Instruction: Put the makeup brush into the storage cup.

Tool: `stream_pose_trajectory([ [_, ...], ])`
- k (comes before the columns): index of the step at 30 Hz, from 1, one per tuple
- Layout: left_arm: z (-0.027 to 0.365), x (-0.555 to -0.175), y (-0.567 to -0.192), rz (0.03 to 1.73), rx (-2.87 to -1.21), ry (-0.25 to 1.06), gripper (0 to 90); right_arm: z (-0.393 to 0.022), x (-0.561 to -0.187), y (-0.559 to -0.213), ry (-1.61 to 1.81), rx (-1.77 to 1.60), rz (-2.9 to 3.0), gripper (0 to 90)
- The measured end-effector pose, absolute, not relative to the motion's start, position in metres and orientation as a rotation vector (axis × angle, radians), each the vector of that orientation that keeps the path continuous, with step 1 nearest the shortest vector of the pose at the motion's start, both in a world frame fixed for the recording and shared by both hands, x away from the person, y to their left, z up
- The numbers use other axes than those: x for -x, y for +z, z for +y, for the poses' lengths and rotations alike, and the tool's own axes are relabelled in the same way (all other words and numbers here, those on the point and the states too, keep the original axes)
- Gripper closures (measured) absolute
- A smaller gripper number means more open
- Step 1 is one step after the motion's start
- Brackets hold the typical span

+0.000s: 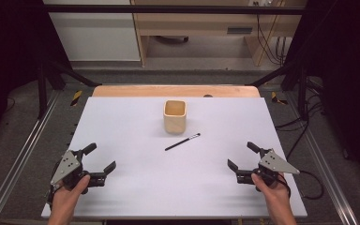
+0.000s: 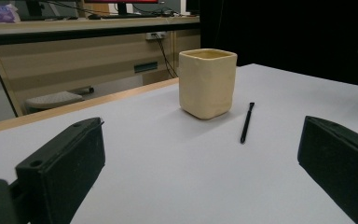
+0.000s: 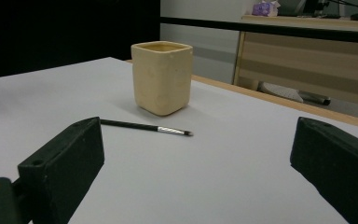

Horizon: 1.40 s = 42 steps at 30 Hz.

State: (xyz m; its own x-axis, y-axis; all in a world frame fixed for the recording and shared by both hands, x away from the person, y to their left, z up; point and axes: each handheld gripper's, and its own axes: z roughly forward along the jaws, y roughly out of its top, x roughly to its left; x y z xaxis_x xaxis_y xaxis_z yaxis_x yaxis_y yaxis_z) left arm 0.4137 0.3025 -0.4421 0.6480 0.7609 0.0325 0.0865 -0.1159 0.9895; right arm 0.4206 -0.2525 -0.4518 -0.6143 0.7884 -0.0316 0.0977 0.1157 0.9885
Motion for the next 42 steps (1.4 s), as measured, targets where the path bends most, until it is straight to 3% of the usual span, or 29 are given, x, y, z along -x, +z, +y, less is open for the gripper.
stream_pose_trajectory([
  [15, 0.297, -0.411, -0.437, 0.718, -1.617, 0.630, 0.7, -0.250, -0.419, -0.452, 1.538, -0.853, 1.825, 3.1],
  [28, 0.237, -0.445, -0.420, 0.672, -1.853, 0.516, 1.2, -0.254, -0.416, -0.449, 1.568, -0.861, 1.795, 3.0],
  [42, 0.177, -0.473, -0.398, 0.581, -2.034, 0.476, 1.9, -0.257, -0.416, -0.448, 1.572, -0.863, 1.787, 3.0],
])
